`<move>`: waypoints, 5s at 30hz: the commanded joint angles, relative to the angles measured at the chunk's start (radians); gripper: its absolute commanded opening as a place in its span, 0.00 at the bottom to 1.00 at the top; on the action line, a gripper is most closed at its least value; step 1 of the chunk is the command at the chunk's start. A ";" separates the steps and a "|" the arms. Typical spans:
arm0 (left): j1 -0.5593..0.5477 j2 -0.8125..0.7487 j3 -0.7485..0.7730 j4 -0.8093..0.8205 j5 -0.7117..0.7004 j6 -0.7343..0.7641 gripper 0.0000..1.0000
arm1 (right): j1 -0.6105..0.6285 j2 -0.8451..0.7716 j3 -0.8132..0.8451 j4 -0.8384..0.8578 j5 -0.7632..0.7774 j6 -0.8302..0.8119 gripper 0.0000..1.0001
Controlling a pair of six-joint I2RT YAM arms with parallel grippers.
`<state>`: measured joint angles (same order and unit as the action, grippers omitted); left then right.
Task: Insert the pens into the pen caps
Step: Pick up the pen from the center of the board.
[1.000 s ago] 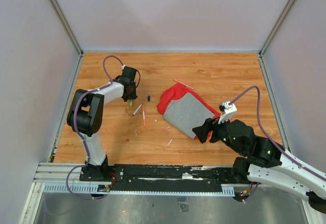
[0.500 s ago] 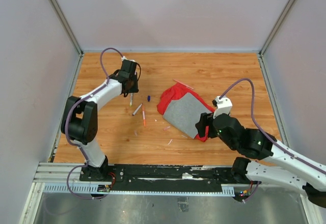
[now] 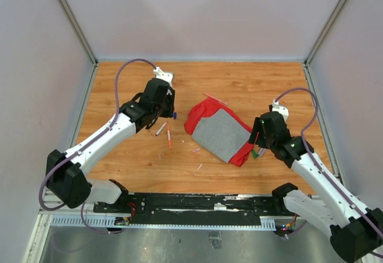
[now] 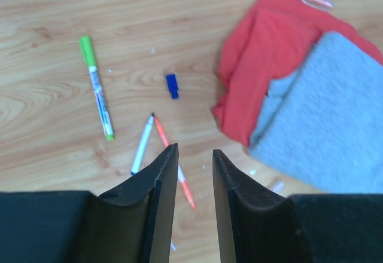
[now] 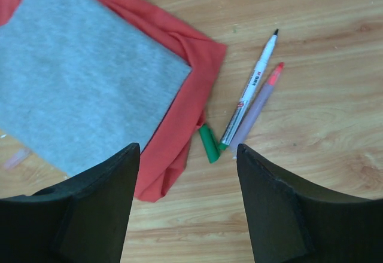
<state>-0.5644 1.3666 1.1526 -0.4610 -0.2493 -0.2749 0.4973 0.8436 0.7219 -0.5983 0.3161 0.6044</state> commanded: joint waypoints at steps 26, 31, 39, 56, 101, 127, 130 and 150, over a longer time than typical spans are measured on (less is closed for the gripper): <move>-0.053 -0.278 -0.260 -0.071 0.003 0.055 0.33 | -0.385 0.519 0.030 0.289 -0.114 -0.034 0.39; -0.052 -0.281 -0.264 -0.067 0.012 0.058 0.33 | -0.385 0.551 0.039 0.287 -0.107 -0.041 0.38; -0.052 -0.274 -0.264 -0.066 0.022 0.061 0.33 | -0.388 0.581 0.043 0.290 -0.097 -0.046 0.35; -0.052 -0.264 -0.266 -0.062 0.031 0.064 0.33 | -0.397 0.596 0.019 0.296 -0.092 -0.043 0.32; -0.052 -0.319 -0.236 -0.039 0.110 0.036 0.39 | -0.418 0.479 -0.001 0.304 -0.149 -0.027 0.06; -0.249 -0.290 -0.458 0.616 0.388 -0.309 0.67 | 0.086 0.107 -0.166 0.662 -0.378 0.371 0.01; -0.271 -0.256 -0.475 0.644 0.385 -0.327 0.66 | 0.127 0.124 -0.155 0.716 -0.395 0.382 0.01; -0.385 -0.095 -0.449 0.734 0.416 -0.356 0.31 | 0.168 0.085 -0.170 0.899 -0.462 0.434 0.01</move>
<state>-0.9382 1.2625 0.6746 0.2214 0.1539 -0.6289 0.6422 0.9493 0.5564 0.2531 -0.1310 1.0355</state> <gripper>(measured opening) 0.395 0.097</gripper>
